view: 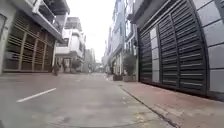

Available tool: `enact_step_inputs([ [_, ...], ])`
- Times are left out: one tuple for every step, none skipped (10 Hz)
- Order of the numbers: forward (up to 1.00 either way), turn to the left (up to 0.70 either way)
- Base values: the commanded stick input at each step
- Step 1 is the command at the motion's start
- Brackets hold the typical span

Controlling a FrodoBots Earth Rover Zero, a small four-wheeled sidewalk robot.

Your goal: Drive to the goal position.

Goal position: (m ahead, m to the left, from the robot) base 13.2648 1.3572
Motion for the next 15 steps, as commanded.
enact_step_inputs([
  [0.47, 0.01],
  [0.47, 0.01],
  [0.47, 0.01],
  [0.47, 0.01],
  [0.47, 0.01],
  [0.47, 0.01],
  [0.47, 0.01],
  [0.47, 0.01],
  [0.47, 0.01],
  [0.47, 0.01],
  [0.47, 0.01],
  [0.47, 0.01],
  [0.47, 0.01],
  [0.47, 0.01],
  [0.47, 0.01],
])
